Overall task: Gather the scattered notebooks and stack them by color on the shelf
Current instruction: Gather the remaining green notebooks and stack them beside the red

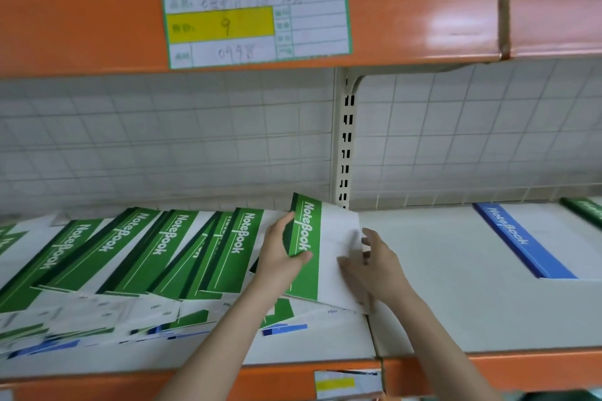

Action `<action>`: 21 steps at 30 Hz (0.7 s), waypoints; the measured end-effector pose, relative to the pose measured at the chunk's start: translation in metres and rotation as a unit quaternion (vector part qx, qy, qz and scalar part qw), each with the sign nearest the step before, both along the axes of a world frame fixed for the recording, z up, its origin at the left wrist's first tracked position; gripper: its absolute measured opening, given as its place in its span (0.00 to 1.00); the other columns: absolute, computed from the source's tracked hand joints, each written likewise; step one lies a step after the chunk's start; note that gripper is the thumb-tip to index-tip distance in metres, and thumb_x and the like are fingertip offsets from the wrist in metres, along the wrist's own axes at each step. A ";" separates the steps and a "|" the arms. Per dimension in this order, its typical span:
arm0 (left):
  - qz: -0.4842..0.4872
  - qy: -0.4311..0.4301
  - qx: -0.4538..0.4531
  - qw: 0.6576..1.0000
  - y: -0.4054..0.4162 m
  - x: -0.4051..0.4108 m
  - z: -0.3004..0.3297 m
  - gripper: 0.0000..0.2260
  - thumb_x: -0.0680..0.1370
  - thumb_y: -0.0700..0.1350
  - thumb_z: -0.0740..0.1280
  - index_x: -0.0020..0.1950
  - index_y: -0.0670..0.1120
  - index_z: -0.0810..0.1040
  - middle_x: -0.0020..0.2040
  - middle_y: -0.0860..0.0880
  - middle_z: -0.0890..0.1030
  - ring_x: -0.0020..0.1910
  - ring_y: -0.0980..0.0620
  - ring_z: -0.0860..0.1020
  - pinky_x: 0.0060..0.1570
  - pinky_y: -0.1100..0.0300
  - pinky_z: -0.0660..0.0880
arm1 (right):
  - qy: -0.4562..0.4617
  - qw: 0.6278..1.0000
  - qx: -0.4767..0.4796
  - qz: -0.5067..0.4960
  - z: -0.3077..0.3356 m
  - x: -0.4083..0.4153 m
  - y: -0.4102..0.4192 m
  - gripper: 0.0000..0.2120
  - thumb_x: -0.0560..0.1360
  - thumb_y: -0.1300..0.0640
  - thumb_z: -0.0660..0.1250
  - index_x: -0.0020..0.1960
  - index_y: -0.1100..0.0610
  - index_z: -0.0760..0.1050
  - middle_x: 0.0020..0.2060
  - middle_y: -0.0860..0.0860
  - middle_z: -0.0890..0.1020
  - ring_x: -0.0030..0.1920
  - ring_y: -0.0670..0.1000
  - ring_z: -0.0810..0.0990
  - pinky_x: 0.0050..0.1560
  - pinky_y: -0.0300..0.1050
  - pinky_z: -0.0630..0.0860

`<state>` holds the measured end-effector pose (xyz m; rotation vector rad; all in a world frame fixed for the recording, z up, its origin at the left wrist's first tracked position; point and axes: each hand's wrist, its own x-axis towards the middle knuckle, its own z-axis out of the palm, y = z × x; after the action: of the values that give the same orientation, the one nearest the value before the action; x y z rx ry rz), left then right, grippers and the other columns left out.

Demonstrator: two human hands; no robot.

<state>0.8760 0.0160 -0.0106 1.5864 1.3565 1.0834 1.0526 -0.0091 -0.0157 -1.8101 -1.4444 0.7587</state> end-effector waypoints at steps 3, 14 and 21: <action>0.010 -0.091 -0.066 0.994 0.006 -0.003 0.000 0.30 0.73 0.35 0.71 0.68 0.58 0.68 0.60 0.60 0.68 0.60 0.60 0.68 0.56 0.66 0.66 | 0.123 0.991 -0.016 -0.053 0.003 -0.002 0.006 0.23 0.74 0.52 0.69 0.66 0.59 0.69 0.54 0.53 0.80 0.51 0.53 0.79 0.47 0.43 0.74; 0.002 0.255 0.025 0.967 0.014 -0.013 0.014 0.26 0.78 0.47 0.67 0.73 0.45 0.64 0.70 0.47 0.70 0.69 0.49 0.68 0.66 0.59 0.65 | 0.259 0.964 -0.033 -0.060 -0.005 -0.012 0.017 0.10 0.79 0.60 0.62 0.59 0.61 0.69 0.53 0.62 0.80 0.48 0.59 0.80 0.51 0.55 0.77; 0.035 0.431 0.049 0.900 0.017 -0.019 0.015 0.13 0.80 0.41 0.59 0.63 0.39 0.71 0.54 0.44 0.77 0.56 0.48 0.73 0.53 0.57 0.71 | 0.226 0.971 0.014 -0.074 -0.014 -0.009 0.017 0.08 0.79 0.59 0.61 0.58 0.58 0.69 0.48 0.57 0.80 0.43 0.55 0.78 0.42 0.47 0.75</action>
<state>0.8569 0.0330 0.0047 2.2365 1.9438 0.4625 1.0438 0.0081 -0.0296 -1.5713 -1.0070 0.9902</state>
